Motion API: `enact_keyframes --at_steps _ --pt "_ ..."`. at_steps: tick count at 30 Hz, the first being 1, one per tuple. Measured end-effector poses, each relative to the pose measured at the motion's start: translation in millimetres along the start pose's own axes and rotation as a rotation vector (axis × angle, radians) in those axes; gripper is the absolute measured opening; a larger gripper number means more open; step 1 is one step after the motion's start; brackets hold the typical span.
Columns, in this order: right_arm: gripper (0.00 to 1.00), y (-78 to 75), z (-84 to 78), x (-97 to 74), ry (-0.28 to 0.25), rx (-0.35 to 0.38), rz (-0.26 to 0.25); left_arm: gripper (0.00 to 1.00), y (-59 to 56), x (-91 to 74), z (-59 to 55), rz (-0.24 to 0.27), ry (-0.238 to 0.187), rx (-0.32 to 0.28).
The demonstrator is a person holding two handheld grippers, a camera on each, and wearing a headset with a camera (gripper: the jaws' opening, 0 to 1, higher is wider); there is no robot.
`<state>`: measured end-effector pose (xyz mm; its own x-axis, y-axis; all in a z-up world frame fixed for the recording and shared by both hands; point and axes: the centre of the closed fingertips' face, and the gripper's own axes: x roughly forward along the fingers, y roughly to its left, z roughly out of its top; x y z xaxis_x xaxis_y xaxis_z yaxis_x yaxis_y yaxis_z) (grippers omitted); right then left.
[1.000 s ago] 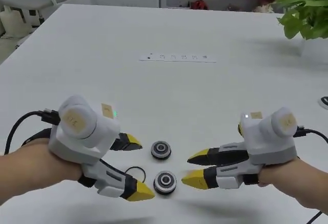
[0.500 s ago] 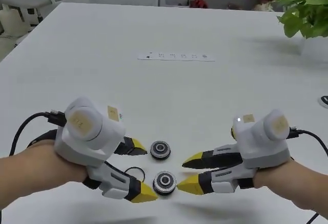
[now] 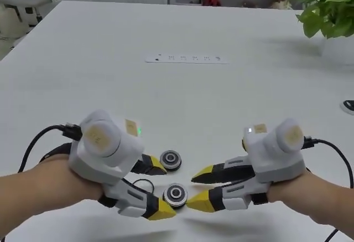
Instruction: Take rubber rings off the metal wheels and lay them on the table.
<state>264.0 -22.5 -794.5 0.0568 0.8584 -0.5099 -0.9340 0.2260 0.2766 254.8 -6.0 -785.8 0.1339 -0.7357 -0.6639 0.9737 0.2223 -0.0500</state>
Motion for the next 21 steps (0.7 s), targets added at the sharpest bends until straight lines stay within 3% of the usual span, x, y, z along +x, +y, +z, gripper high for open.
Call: enact_keyframes --at_steps 21 --pt "0.31 -0.7 -2.6 2.1 0.0 0.007 0.002 0.29 -1.5 10.2 3.5 -0.017 -0.003 0.022"
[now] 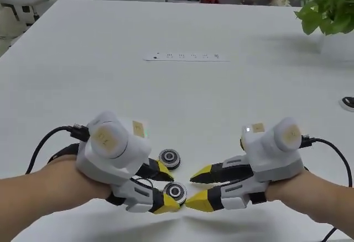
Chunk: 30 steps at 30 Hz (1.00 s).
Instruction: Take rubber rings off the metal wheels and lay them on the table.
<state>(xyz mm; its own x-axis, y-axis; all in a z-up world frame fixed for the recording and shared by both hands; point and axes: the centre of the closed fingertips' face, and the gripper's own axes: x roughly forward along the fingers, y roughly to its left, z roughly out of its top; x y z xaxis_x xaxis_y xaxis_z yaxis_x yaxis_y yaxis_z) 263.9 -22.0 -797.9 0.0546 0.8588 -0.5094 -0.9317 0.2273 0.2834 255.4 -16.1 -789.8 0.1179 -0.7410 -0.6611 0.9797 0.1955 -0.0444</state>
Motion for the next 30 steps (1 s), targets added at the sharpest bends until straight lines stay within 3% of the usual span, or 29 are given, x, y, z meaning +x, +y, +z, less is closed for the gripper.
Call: enact_keyframes --at_steps 17,30 --pt "0.31 1.0 -1.9 1.1 0.005 0.001 0.004 0.16 3.7 2.9 -2.8 0.013 0.006 0.018" --pt "0.31 6.8 -5.6 7.1 0.028 -0.025 0.017 0.14 4.1 2.5 -2.4 0.036 0.003 0.059"
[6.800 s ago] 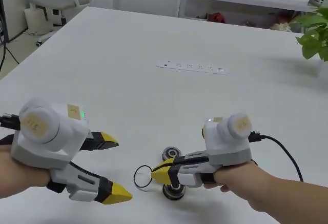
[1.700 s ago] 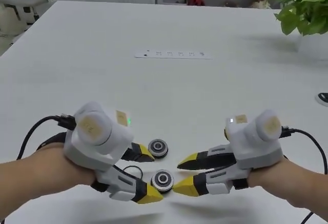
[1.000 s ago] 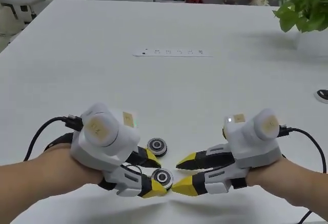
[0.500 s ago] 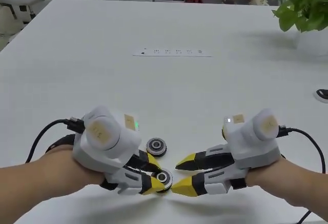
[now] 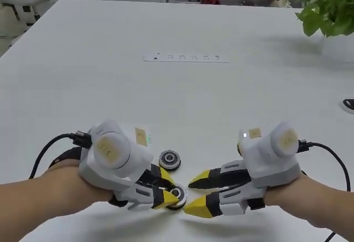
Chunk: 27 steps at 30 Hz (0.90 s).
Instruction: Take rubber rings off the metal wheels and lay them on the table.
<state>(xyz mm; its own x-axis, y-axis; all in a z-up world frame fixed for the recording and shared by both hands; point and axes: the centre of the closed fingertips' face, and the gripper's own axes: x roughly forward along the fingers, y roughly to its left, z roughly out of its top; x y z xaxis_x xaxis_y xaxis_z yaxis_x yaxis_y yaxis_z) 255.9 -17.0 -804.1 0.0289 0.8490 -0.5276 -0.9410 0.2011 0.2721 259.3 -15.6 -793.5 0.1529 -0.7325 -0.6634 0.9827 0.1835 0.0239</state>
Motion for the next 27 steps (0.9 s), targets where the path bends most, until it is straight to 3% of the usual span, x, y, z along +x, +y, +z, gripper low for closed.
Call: enact_keyframes --at_steps 27 --pt "0.27 -0.5 3.7 12.5 0.013 -0.114 -0.034 0.14 1.6 2.4 2.0 0.034 -0.011 -0.026"
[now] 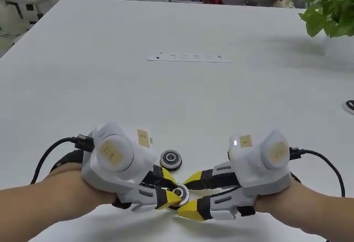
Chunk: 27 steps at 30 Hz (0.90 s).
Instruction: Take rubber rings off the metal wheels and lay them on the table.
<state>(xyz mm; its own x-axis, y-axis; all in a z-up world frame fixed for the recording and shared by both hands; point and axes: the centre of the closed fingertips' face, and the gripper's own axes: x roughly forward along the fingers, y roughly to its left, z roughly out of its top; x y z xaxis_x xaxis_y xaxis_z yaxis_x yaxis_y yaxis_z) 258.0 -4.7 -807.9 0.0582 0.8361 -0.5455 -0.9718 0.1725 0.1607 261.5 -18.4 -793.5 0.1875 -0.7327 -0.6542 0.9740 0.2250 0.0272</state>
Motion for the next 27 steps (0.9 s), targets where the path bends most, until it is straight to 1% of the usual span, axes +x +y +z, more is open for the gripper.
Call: enact_keyframes --at_steps 1,4,9,13,27 --pt "0.25 -1.6 0.2 -0.9 -0.002 -0.005 -0.008 0.14 0.0 0.0 0.1 0.0 0.0 0.0" --pt "0.25 -2.5 -0.2 -2.4 -0.004 -0.006 -0.008 0.13 0.1 0.2 -0.1 0.002 -0.001 -0.001" --pt "0.24 -2.0 -1.5 -3.1 0.009 -0.038 -0.011 0.13 0.2 0.3 -0.5 0.003 -0.002 -0.001" --pt "0.22 -1.9 -3.1 -4.6 0.016 -0.05 -0.014 0.13 0.3 0.3 -0.9 0.004 -0.002 -0.002" --pt "0.18 -1.9 -5.1 -7.8 0.024 -0.04 -0.014 0.13 0.0 0.3 -1.3 0.009 -0.004 -0.004"
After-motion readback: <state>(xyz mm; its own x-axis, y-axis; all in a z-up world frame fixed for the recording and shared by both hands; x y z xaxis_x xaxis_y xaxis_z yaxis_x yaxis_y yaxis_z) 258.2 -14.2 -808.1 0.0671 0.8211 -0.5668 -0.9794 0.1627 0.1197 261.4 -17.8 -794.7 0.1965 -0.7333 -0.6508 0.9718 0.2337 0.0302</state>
